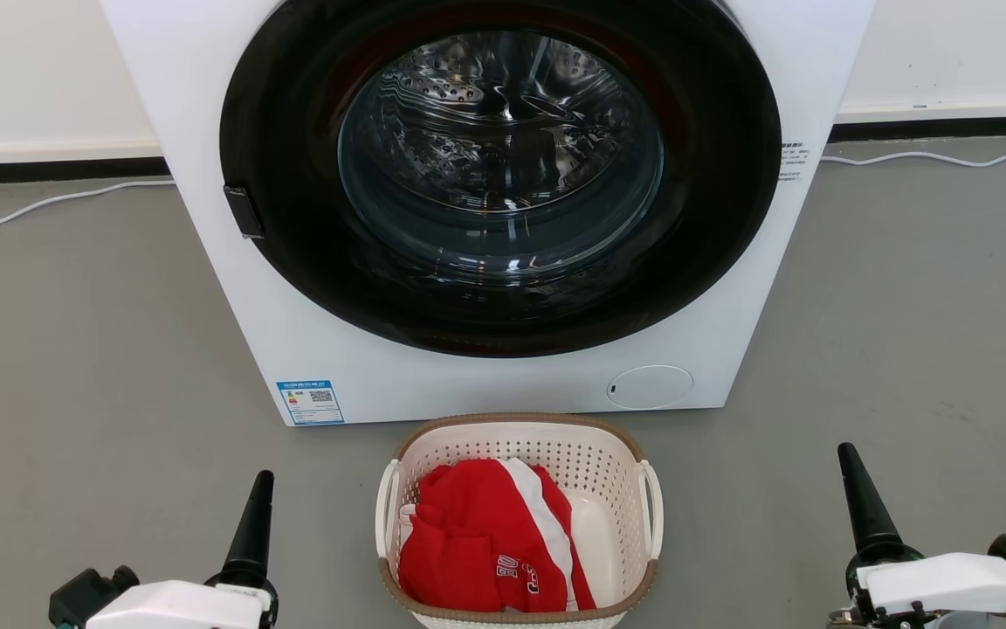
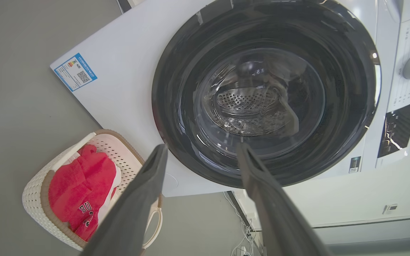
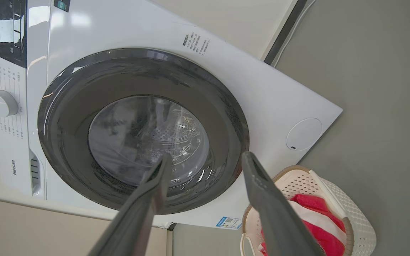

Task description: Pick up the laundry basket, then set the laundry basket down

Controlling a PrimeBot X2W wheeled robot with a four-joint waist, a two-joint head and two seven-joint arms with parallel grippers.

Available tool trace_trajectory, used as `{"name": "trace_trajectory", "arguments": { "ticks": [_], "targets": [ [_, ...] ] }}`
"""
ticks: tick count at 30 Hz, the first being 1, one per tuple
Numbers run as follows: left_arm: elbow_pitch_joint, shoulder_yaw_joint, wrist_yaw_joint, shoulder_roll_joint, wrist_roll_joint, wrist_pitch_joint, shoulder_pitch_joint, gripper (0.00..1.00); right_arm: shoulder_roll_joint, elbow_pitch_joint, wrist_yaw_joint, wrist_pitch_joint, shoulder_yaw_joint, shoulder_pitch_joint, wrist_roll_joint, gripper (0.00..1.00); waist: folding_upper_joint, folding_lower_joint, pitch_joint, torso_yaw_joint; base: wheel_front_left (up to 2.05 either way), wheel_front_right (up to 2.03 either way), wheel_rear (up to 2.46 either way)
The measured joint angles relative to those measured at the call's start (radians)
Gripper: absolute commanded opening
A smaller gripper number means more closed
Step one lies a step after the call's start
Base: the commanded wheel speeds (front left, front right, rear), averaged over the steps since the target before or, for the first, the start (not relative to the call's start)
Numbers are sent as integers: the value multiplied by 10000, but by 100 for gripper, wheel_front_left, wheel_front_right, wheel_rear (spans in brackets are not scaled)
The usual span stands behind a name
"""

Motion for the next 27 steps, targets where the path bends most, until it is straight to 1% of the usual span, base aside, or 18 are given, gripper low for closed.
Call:
{"name": "trace_trajectory", "arguments": {
  "ticks": [13, 27],
  "targets": [
    [-192, -150, 155, 2, 1862, -360, 30, 100, -2, -35, 2, -332, 23, 3, -1941, 100, 0, -1, 17, -16, 0, 0, 0],
    [-253, -173, 167, 8, 3361, -727, 185, 100, -4, -44, 10, -704, 44, 7, -3699, 100, 0, -1, 18, -12, 0, 0, 0]
  ]
}}
